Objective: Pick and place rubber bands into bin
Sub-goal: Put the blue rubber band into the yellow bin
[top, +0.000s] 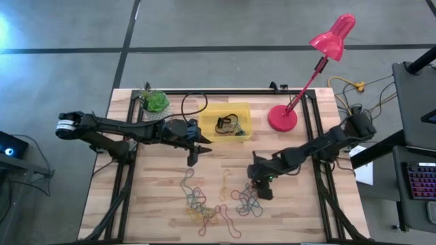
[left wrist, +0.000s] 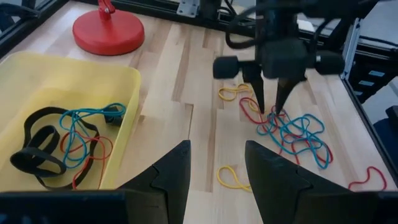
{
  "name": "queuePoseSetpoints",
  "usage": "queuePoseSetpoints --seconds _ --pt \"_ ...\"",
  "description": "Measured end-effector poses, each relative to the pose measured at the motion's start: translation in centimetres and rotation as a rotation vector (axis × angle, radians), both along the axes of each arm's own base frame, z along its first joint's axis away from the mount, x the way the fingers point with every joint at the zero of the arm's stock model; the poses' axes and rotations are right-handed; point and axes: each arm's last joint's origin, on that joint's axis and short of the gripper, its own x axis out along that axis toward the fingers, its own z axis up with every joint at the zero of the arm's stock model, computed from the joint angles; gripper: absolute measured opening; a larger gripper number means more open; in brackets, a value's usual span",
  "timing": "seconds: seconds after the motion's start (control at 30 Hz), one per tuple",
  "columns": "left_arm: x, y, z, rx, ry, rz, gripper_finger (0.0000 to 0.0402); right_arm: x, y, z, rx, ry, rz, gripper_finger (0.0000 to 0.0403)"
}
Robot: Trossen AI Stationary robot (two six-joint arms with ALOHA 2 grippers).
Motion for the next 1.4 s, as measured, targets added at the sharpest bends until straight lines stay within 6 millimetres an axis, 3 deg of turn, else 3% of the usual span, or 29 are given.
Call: queuePoseSetpoints --seconds 0.47,1.4 --pt "0.0 0.0 0.0 -0.004 -0.004 0.0 0.0136 1.9 0.6 -1.8 -0.041 0.026 0.054 0.0096" --pt "0.0 0.0 0.0 -0.023 -0.003 0.005 0.0136 1.7 0.3 -1.6 -0.14 0.078 0.018 0.0063"
